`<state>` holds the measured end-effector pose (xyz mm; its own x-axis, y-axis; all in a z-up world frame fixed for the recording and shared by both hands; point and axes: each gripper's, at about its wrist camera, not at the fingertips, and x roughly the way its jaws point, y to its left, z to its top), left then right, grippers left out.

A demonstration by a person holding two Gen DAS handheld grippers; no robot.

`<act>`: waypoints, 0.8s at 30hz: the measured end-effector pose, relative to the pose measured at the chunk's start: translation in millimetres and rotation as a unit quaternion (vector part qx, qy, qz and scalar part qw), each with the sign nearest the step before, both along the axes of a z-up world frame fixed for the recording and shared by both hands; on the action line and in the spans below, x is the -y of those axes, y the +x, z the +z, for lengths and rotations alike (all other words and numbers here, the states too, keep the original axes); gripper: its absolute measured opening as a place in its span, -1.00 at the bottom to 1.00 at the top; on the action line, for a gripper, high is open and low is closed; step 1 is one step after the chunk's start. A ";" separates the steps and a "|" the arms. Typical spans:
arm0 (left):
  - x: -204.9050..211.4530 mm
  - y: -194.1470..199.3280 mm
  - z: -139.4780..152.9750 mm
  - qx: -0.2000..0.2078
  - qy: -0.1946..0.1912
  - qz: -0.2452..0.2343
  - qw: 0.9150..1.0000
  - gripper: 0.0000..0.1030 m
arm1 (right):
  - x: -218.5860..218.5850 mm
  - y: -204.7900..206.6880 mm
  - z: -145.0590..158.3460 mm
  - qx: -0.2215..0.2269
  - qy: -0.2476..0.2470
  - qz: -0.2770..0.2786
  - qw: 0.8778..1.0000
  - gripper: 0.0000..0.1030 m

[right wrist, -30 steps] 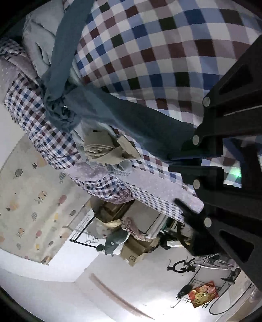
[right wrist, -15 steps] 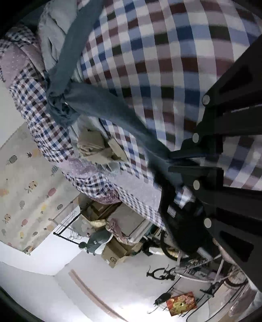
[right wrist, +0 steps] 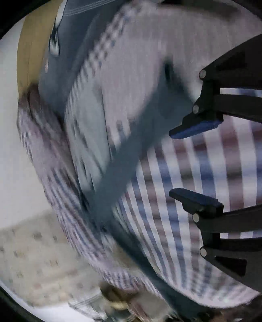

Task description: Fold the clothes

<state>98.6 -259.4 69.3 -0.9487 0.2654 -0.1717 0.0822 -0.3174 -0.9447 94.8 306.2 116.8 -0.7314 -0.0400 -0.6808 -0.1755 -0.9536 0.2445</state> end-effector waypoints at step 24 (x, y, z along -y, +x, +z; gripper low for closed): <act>48.7 48.9 -0.3 0.042 -0.064 0.077 0.994 -0.98 | -94.1 -4.5 -24.3 -0.010 -0.052 -0.110 0.993 -1.00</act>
<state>147.5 -308.1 69.0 -0.9574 0.0898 -0.2745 0.2154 -0.4115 -0.8856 90.3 400.2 92.6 -0.7439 0.0531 -0.6662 -0.3708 -0.8621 0.3453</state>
